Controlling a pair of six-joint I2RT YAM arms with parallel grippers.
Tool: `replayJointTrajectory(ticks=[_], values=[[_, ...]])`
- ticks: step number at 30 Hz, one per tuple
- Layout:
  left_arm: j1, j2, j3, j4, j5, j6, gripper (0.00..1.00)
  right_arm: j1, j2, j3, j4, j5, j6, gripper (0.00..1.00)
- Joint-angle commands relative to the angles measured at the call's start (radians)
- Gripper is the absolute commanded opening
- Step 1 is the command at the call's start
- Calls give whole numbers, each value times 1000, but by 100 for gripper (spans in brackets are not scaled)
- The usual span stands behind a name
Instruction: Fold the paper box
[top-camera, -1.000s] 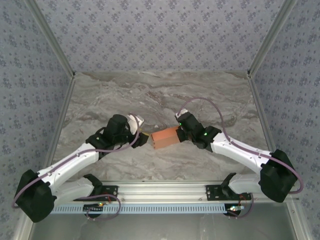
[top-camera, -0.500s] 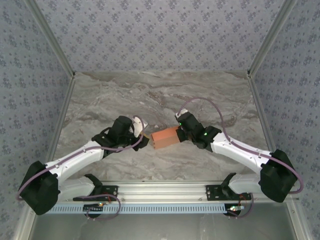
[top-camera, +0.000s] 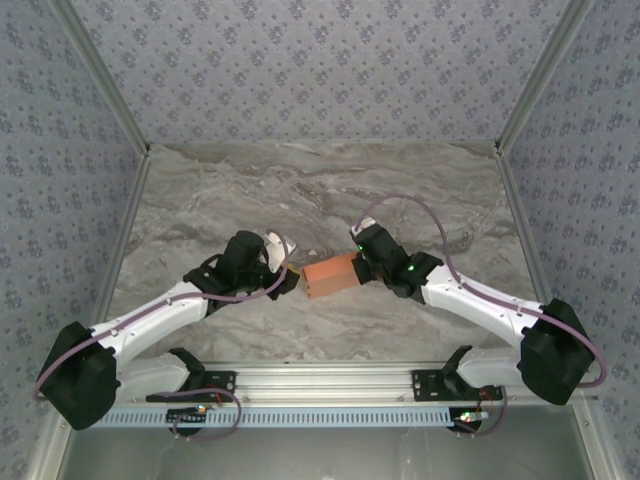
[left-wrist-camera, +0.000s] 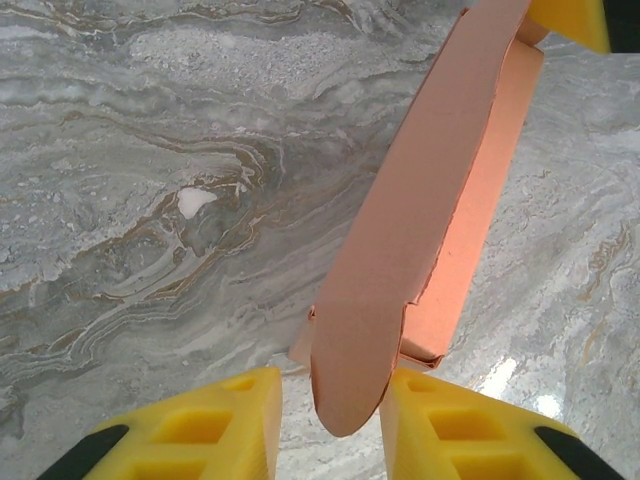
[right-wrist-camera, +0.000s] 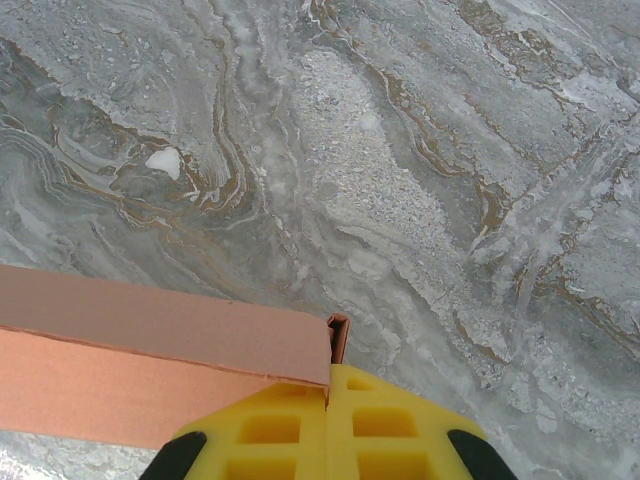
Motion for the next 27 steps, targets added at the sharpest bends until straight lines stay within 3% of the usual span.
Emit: replayJointTrajectory(ticks=[1,14,27], values=[[-6,-1,23,25,10,-2,29,9,0,26,-45,13,14,4],[-13,10,35,31,-4,-38,12,20,-3,26,-46,22,49,4],[-98,15,59,58,-213,-467,4,96,-12,11,-46,149,158,3]])
